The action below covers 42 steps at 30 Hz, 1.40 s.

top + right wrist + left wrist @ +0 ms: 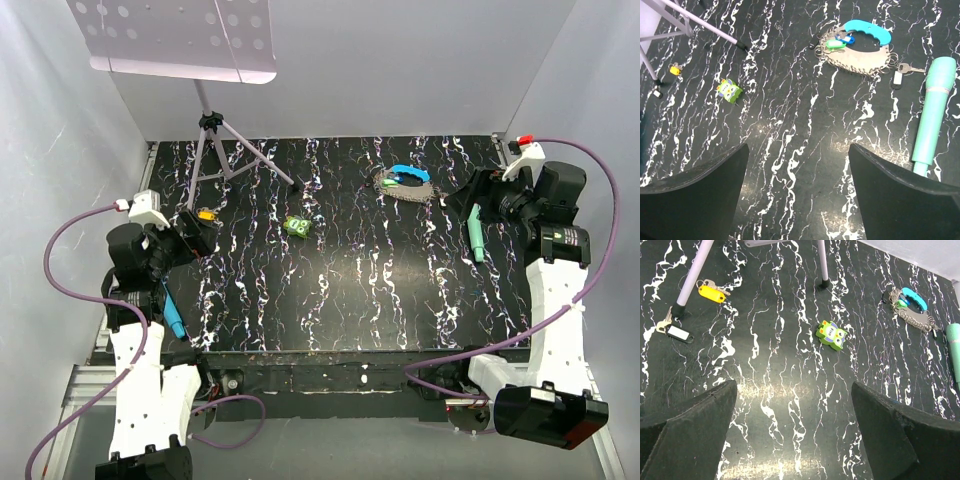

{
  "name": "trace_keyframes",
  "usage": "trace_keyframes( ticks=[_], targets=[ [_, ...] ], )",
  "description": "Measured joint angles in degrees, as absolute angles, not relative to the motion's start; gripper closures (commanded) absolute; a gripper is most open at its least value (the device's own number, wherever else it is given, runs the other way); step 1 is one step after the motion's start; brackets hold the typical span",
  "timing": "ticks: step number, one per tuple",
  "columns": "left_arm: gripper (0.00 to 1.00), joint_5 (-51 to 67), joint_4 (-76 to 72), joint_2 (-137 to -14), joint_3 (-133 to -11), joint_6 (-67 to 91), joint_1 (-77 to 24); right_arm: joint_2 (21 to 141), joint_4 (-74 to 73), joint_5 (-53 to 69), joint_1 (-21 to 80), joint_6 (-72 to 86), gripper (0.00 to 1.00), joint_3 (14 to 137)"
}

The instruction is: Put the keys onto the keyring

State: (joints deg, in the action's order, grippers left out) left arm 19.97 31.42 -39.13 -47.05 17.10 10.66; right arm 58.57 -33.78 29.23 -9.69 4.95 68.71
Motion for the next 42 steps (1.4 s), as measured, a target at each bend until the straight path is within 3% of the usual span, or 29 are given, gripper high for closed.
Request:
trace_keyframes(
  ticks=[9, 26, 42],
  targets=[
    [0.02, 20.18, 31.9, -39.22, -46.19, 17.17, 10.37, 59.94, -32.8, 33.36, -9.69, 7.68, 0.09, 67.55],
    [0.02, 18.87, 34.2, -48.53, -46.22, 18.79, 10.35, 70.74, -33.41, 65.47, -9.67, -7.18, 0.09, 61.39],
    [0.02, 8.64, 32.77, -67.75, -48.45, 16.91, 10.33, 71.22, -35.05, 70.32, -9.67, -14.72, 0.09, 58.39]
  ],
)
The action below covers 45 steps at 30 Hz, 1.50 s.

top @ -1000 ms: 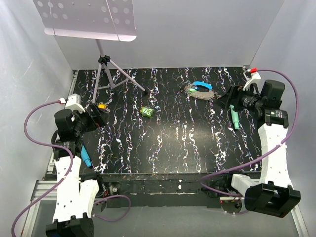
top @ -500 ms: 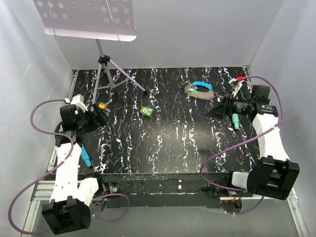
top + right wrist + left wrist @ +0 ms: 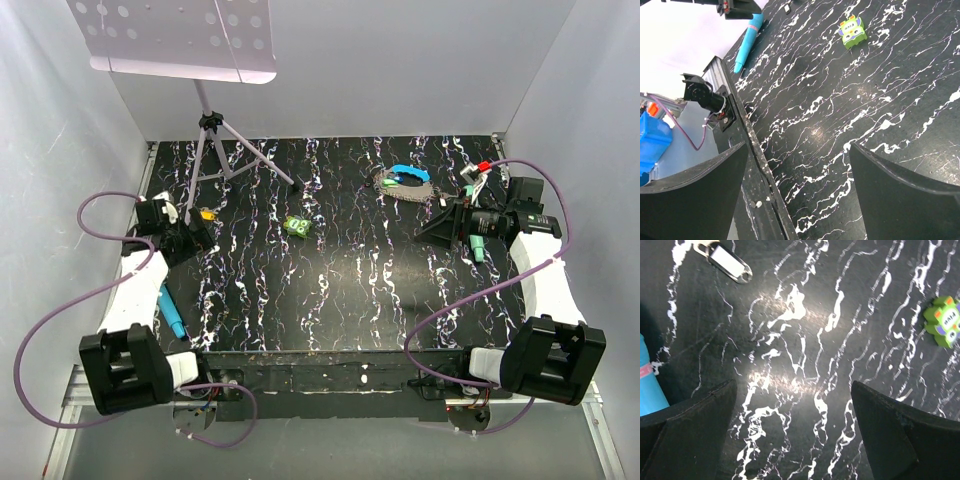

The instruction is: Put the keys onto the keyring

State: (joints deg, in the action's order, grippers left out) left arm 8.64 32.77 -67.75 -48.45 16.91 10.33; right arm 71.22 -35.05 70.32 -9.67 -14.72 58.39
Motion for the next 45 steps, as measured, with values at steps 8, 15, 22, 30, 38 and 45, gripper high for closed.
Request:
trace_keyframes(
  ticks=[8, 15, 22, 30, 38, 45],
  targets=[
    [0.02, 3.49, 27.29, -74.43, -49.17, 17.15, 10.33, 71.2, -36.56, 70.3, -9.69, -16.6, 0.09, 58.39],
    [0.02, 0.8, 24.73, -75.5, -49.25, 15.09, 10.33, 71.2, -36.75, 70.35, -9.67, -17.17, 0.09, 58.39],
    [0.02, -0.56, 23.38, -75.66, -49.23, 13.43, 10.33, 71.26, -36.75, 70.32, -9.67, -17.61, 0.09, 58.39],
    [0.02, -0.34, 21.89, -75.83, -49.23, 12.71, 11.27, 71.26, -36.86, 70.32, -9.67, -18.02, 0.1, 58.39],
    [0.02, 1.21, 21.34, -79.92, -49.25, 12.58, 14.66, 71.29, -37.56, 70.35, -9.67, -18.28, 0.1, 58.39],
    [0.02, 1.76, 21.21, -81.87, -49.25, 12.34, 15.03, 71.31, -37.6, 70.5, -9.67, -18.44, 0.1, 58.39]
  ],
)
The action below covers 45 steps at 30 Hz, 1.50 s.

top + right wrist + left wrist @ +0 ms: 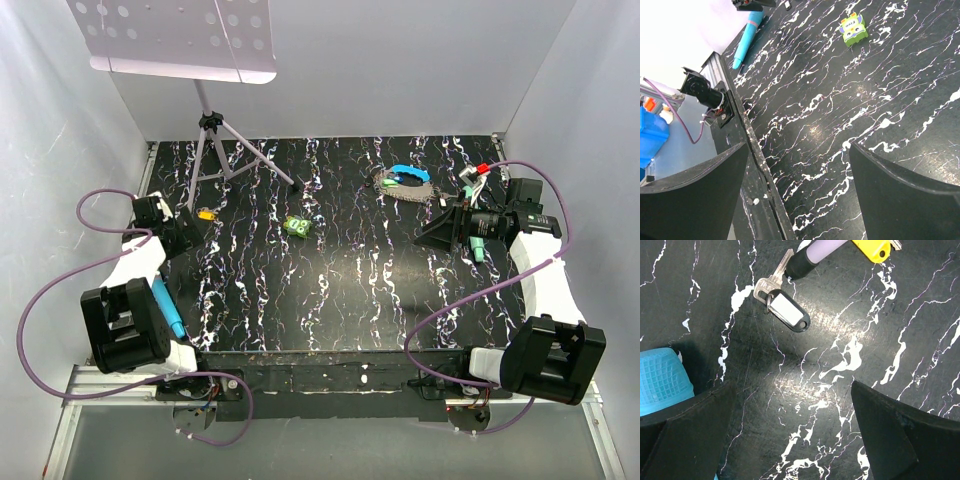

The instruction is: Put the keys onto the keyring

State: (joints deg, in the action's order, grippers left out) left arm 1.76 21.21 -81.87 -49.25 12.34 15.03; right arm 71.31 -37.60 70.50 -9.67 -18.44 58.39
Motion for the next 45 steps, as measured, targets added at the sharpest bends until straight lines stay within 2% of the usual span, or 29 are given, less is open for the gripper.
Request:
trace_keyframes(
  ticks=[30, 40, 42, 43, 45],
  targets=[
    [0.04, 2.48, 20.51, -86.24, -49.82, 10.37, 15.51, 71.75, -39.27, 70.57, -9.67, -19.49, 0.1, 58.72],
    [0.34, 2.11, 20.75, -90.83, -54.08, 8.97, 16.03, 71.75, -39.59, 70.76, -9.67, -19.77, 0.1, 58.81],
    [0.58, 2.09, 20.8, -92.03, -55.05, 8.69, 16.03, 71.75, -39.77, 70.81, -9.69, -19.79, 0.1, 58.83],
    [0.62, 2.07, 20.86, -92.62, -55.55, 8.67, 16.03, 71.77, -39.83, 70.81, -9.67, -19.81, 0.1, 58.83],
    [0.64, 1.87, 20.93, -93.86, -56.47, 8.34, 16.03, 71.81, -40.07, 70.85, -9.67, -19.88, 0.1, 58.83]
  ],
)
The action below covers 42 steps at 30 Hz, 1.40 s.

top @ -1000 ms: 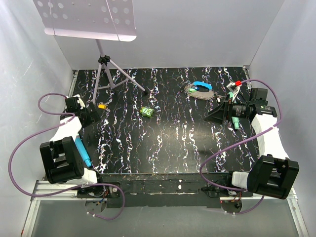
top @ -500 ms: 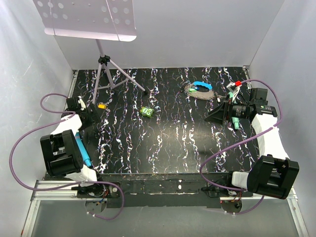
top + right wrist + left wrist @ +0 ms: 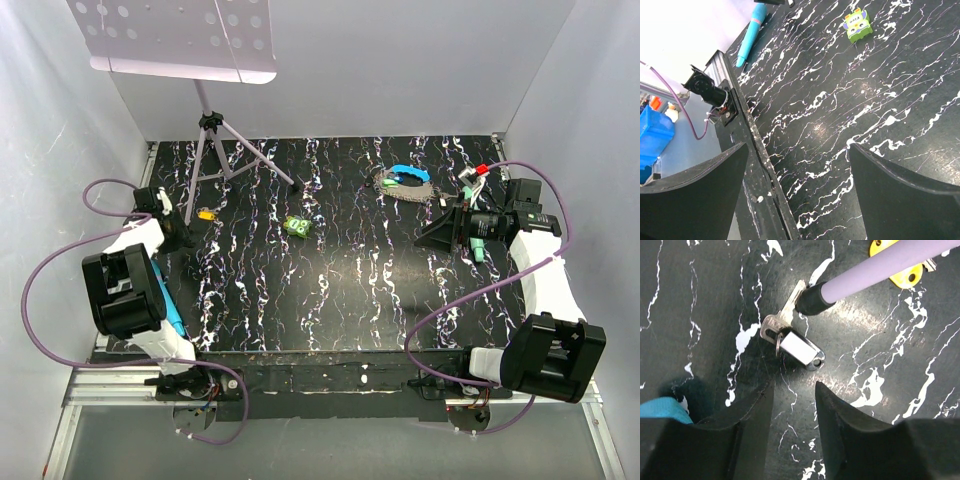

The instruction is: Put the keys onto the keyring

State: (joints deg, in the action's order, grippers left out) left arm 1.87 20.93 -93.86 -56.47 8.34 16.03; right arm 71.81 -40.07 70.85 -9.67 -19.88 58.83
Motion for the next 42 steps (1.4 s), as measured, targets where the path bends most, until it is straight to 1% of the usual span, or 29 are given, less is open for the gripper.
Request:
trace_keyframes(
  ticks=[8, 13, 20, 24, 31, 32, 35, 42],
  targets=[
    [0.65, 0.19, 21.41, -96.73, -59.09, 7.6, 16.03, 72.53, -40.38, 70.91, -9.67, -19.92, 0.1, 58.83],
    [0.71, -1.28, 21.56, -97.19, -60.07, 7.42, 16.03, 72.55, -40.42, 70.94, -9.67, -19.94, 0.1, 58.83],
    [0.74, -1.58, 22.33, -100.16, -62.54, 7.03, 16.03, 72.62, -40.47, 70.94, -9.67, -19.97, 0.1, 58.83],
    [0.8, -1.78, 22.87, -100.95, -63.26, 6.98, 16.03, 72.62, -40.49, 70.94, -9.67, -20.01, 0.1, 58.83],
    [0.84, -1.89, 23.4, -102.67, -64.25, 6.61, 16.03, 72.62, -40.56, 70.94, -9.67, -20.43, 0.1, 58.83],
    [0.86, -1.93, 23.59, -102.85, -64.25, 6.61, 16.03, 72.62, -40.58, 70.94, -9.67, -20.51, 0.1, 58.83],
    [0.99, -1.96, 23.77, -102.89, -64.25, 6.61, 16.03, 72.71, -40.58, 70.94, -9.67, -20.78, 0.1, 58.83],
    [1.0, -1.91, 23.97, -102.67, -64.25, 6.39, 16.03, 72.79, -40.62, 70.94, -9.67, -21.02, 0.1, 59.09]
  ],
)
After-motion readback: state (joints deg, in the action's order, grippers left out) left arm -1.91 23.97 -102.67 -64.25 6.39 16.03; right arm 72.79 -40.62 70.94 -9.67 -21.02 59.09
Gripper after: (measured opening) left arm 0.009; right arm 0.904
